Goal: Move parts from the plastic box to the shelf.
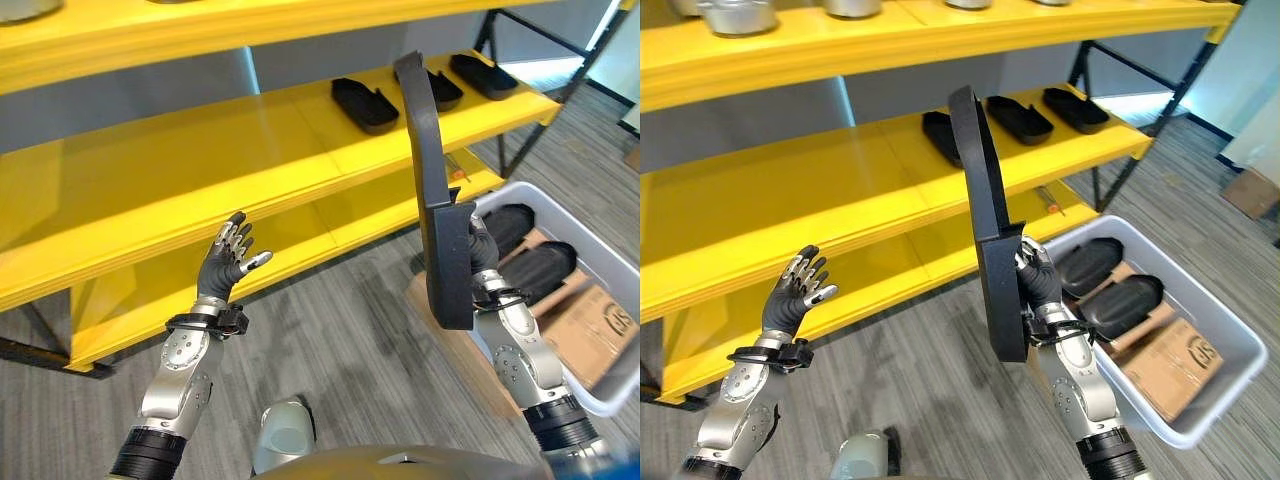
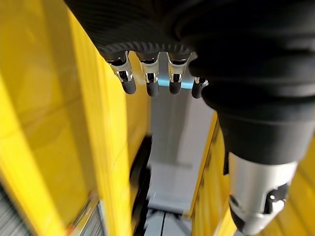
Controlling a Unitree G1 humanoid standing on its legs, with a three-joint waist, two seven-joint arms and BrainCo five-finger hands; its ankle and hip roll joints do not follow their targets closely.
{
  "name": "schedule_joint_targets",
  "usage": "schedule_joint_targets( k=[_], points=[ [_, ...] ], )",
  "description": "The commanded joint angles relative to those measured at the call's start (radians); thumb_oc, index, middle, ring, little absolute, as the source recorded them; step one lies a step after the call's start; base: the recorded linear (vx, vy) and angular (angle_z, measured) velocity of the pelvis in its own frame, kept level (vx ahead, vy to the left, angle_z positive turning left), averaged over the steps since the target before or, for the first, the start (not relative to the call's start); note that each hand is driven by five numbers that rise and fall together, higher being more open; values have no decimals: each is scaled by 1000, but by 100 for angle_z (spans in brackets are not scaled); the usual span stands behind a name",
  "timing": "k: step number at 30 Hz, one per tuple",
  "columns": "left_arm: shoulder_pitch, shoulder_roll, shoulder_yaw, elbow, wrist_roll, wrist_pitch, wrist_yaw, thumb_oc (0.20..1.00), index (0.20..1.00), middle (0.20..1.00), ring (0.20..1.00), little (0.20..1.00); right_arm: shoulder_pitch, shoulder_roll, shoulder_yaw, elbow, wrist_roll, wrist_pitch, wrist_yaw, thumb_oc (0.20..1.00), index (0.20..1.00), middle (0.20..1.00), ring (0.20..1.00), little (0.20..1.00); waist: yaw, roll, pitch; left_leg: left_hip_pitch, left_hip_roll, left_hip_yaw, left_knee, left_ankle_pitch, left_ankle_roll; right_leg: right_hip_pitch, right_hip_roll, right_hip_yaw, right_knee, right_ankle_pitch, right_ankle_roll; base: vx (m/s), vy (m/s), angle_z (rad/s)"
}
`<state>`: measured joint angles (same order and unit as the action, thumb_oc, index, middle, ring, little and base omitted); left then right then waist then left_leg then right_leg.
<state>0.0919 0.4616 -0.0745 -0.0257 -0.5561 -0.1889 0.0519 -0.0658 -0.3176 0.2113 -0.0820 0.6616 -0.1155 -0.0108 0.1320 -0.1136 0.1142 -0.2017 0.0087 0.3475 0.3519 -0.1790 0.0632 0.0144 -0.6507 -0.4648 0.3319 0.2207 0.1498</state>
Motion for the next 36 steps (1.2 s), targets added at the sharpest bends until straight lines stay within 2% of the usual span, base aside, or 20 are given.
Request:
schedule_joint_targets(
  k=[1, 2, 3, 5, 6, 7, 11, 14, 15, 16, 17, 18, 21, 23, 24, 27, 32, 34, 35, 36],
  points=[
    [-23, 18, 4, -107, 41, -72, 4, 1000, 1000, 1000, 1000, 1000, -31, -47, -44, -91, 16, -75, 23, 200, 200, 200, 200, 200, -53, 47, -20, 93, 32, -67, -237, 106, -19, 16, 131, 158, 41, 186, 90, 169, 315, 86],
    [-27, 15, 0, -100, 44, -72, 3, 1000, 1000, 1000, 1000, 1000, -20, -49, -44, -95, 22, -77, 30, 200, 200, 200, 200, 200, -75, 61, -8, 127, 19, -76, -264, 108, -10, -42, 181, 192, 72, 113, 71, 253, 390, 49],
    [-31, 8, -3, -96, 49, -68, 2, 1000, 1000, 1000, 1000, 1000, -7, -53, -47, -104, 29, -77, 37, 200, 200, 200, 200, 200, -80, 70, 3, 160, 8, -72, -283, 107, -11, -77, 193, 182, 110, 53, 58, 244, 274, 18],
    [-39, 3, -9, -95, 61, -63, -6, 1000, 1000, 1000, 1000, 1000, 20, -58, -63, -119, 35, -76, 46, 200, 200, 200, 200, 200, -101, 79, 23, 208, -10, -84, -301, 90, -12, -104, 184, 126, 118, 17, 55, 187, 118, 37],
    [-46, -1, -14, -95, 58, -63, -9, 1000, 1000, 1000, 1000, 1000, 31, -60, -73, -125, 36, -77, 47, 200, 200, 200, 200, 200, -114, 78, 33, 213, -13, -90, -304, 106, -10, -118, 187, 104, 93, 11, 29, 117, 16, 72],
    [-55, -6, -24, -84, 58, -62, -8, 1000, 1000, 1000, 1000, 1000, 50, -59, -89, -128, 46, -81, 52, 200, 200, 200, 200, 200, -135, 79, 45, 222, -13, -107, -298, 99, -18, -149, 211, 127, 60, -20, 21, 112, -35, 87],
    [-62, -28, -37, -60, 77, -66, -16, 1000, 1000, 1000, 1000, 1000, 99, -66, -113, -149, 49, -81, 68, 200, 200, 200, 200, 200, -185, 71, 73, 279, -26, -156, -296, 67, -48, -216, 272, 248, -105, -11, 39, 179, -81, 107],
    [-53, -30, -30, -57, 93, -75, -21, 1000, 1000, 1000, 1000, 1000, 124, -57, -131, -159, 56, -76, 77, 200, 200, 200, 200, 200, -211, 51, 75, 319, -20, -198, -270, 26, -81, -243, 258, 330, -277, 71, 78, 284, -208, 73],
    [-53, -30, -30, -57, 93, -75, -21, 1000, 1000, 1000, 1000, 1000, 125, -57, -131, -160, 56, -76, 77, 200, 200, 200, 200, 200, -211, 52, 76, 319, -19, -199, -269, 25, -81, -241, 259, 329, -279, 72, 78, 258, -225, 99],
    [-48, -31, -35, -50, 100, -75, -22, 1000, 1000, 1000, 1000, 1000, 132, -59, -136, -163, 60, -74, 81, 200, 200, 200, 200, 200, -216, 42, 69, 332, -21, -214, -249, 5, -85, -234, 252, 378, -293, 90, 83, 184, -166, 87],
    [-43, -36, -33, -43, 94, -74, -25, 1000, 1000, 1000, 1000, 1000, 144, -57, -144, -172, 70, -69, 89, 200, 200, 200, 200, 200, -210, 33, 57, 339, -22, -216, -244, -2, -88, -216, 258, 379, -301, 72, 78, 320, -269, 99],
    [-26, -44, -31, -43, 91, -76, -31, 1000, 1000, 1000, 1000, 1000, 157, -61, -152, -168, 74, -66, 96, 200, 200, 200, 200, 200, -201, 21, 36, 363, -26, -224, -249, -14, -92, -193, 272, 389, -292, 88, 84, 339, -296, 81],
    [10, -57, -26, -57, 85, -69, -43, 1000, 1000, 1000, 1000, 1000, 153, -80, -162, -159, 60, -59, 101, 200, 200, 200, 200, 200, -187, 37, 6, 399, 18, -246, -264, -11, -112, -159, 305, 346, -260, 43, 77, 227, -278, 11],
    [17, -55, -24, -67, 71, -68, -46, 1000, 1000, 1000, 1000, 1000, 143, -93, -162, -156, 62, -57, 105, 200, 200, 200, 200, 200, -184, 50, -4, 409, 64, -260, -264, -1, -131, -148, 337, 323, -213, -31, 54, 133, -236, 6],
    [17, -55, -24, -67, 71, -68, -46, 1000, 1000, 1000, 1000, 1000, 143, -93, -162, -156, 63, -57, 105, 200, 200, 200, 200, 200, -185, 51, -4, 409, 65, -261, -264, -1, -132, -149, 338, 322, -212, -32, 54, 97, -186, 10],
    [25, -58, -23, -80, 48, -69, -49, 1000, 1000, 1000, 1000, 1000, 136, -103, -160, -158, 72, -62, 104, 200, 200, 200, 200, 200, -181, 62, -10, 401, 113, -276, -227, 31, -157, -142, 383, 310, -165, -107, 23, 103, -200, 7],
    [38, -61, -31, -86, 34, -64, -61, 1000, 1000, 1000, 1000, 1000, 144, -127, -174, -166, 79, -66, 107, 200, 200, 200, 200, 200, -178, 66, -5, 379, 149, -296, -178, 69, -181, -131, 422, 304, -129, -164, -8, 76, -168, 14],
    [39, -67, -35, -82, 30, -64, -56, 1000, 1000, 1000, 1000, 1000, 138, -136, -169, -163, 84, -67, 102, 200, 200, 200, 200, 200, -164, 56, 9, 284, 151, -322, -12, 178, -209, -102, 442, 299, -138, -190, -46, 30, -134, 21],
    [39, -67, -35, -83, 30, -64, -56, 1000, 1000, 1000, 1000, 1000, 137, -135, -169, -163, 84, -67, 102, 200, 200, 200, 200, 200, -167, 56, 8, 277, 151, -326, -4, 176, -210, -104, 442, 296, -138, -190, -46, -21, -77, 21],
    [35, -64, -34, -86, 29, -65, -54, 1000, 1000, 1000, 1000, 1000, 131, -142, -167, -160, 89, -68, 104, 200, 200, 200, 200, 200, -157, 44, 21, 230, 134, -351, 71, 213, -223, -91, 440, 292, -145, -188, -57, -56, -94, 17]
  ],
)
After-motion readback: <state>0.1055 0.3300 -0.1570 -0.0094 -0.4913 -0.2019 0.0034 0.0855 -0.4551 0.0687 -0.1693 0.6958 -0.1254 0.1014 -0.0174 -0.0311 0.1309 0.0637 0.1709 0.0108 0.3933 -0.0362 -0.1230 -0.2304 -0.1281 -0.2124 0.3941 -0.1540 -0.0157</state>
